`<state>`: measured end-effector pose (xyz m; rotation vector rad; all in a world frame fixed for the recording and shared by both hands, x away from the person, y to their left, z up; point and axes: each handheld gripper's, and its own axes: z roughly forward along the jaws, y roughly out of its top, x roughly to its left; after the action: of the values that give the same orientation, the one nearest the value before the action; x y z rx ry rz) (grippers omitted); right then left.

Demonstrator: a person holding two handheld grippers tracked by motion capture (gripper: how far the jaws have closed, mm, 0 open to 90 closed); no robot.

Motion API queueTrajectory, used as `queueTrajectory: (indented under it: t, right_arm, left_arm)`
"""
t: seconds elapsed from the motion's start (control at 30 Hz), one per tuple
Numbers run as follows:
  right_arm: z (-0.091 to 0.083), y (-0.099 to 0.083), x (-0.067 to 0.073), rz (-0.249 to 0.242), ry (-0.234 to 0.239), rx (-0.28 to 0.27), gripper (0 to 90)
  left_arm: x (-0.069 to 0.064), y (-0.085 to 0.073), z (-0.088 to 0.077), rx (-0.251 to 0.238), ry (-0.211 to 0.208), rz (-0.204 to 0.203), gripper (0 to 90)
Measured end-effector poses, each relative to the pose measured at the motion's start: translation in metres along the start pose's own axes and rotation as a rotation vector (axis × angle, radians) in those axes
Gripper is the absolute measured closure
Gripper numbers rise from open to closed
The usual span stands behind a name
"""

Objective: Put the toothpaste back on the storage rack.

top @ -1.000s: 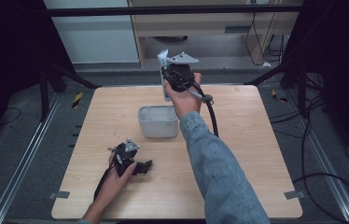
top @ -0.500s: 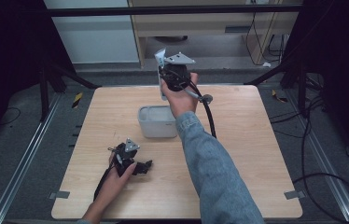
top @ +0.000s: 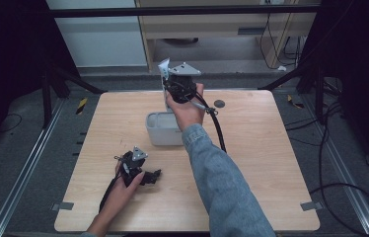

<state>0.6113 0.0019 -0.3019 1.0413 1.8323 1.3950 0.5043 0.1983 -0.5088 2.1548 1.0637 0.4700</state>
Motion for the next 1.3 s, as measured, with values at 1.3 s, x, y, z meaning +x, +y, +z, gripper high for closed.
queueTrajectory:
  t: [1.3]
  right_arm:
    - [0.007,-0.055,0.015,0.003,0.039,0.106,80.1]
  left_arm:
    - [0.000,0.000,0.000,-0.002,-0.001,0.002,0.0]
